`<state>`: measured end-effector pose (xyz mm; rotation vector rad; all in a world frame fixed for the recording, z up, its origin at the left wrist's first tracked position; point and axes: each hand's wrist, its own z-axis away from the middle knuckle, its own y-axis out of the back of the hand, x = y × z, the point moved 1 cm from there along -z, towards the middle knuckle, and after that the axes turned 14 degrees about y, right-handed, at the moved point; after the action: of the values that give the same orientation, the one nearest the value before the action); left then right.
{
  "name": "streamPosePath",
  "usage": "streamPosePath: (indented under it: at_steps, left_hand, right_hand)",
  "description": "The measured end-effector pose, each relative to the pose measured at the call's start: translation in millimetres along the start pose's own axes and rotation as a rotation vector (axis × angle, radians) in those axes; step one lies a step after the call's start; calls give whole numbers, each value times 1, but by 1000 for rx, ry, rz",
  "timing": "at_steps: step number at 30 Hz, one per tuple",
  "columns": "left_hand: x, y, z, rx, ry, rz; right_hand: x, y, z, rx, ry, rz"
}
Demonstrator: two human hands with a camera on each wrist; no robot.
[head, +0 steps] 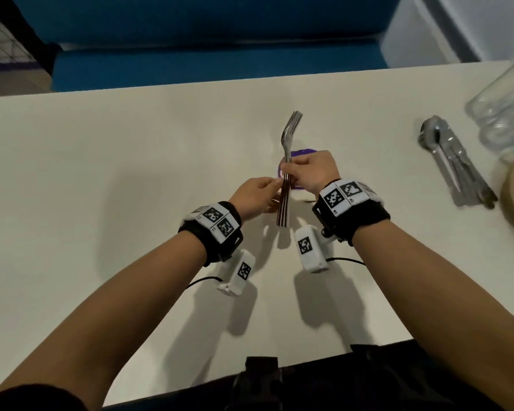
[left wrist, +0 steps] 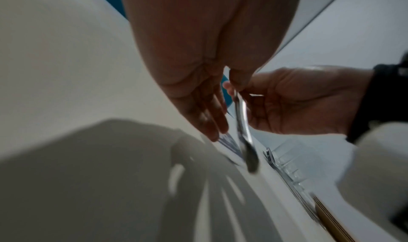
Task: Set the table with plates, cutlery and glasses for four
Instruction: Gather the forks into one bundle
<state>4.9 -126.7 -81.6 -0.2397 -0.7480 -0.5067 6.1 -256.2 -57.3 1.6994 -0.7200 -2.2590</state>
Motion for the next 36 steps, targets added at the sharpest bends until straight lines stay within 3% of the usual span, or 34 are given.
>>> streamPosePath:
  at_steps: [4, 7, 12, 22, 36]
  left_hand:
    - [38, -94, -51, 80, 43, -1]
    - [59, -157, -77, 44, 60, 18]
    - [81, -221, -104, 99, 98, 65]
    - [94, -267, -129, 233, 120, -71]
    - [116, -279, -139, 190, 108, -34]
  right_hand:
    - [56, 101, -24, 18, 28, 240]
    - [89, 166, -37, 8, 19, 417]
    - [134, 224, -55, -40, -6, 515]
    - [168, 245, -60, -94, 79, 588]
    - [174, 241, -54, -104, 117, 569]
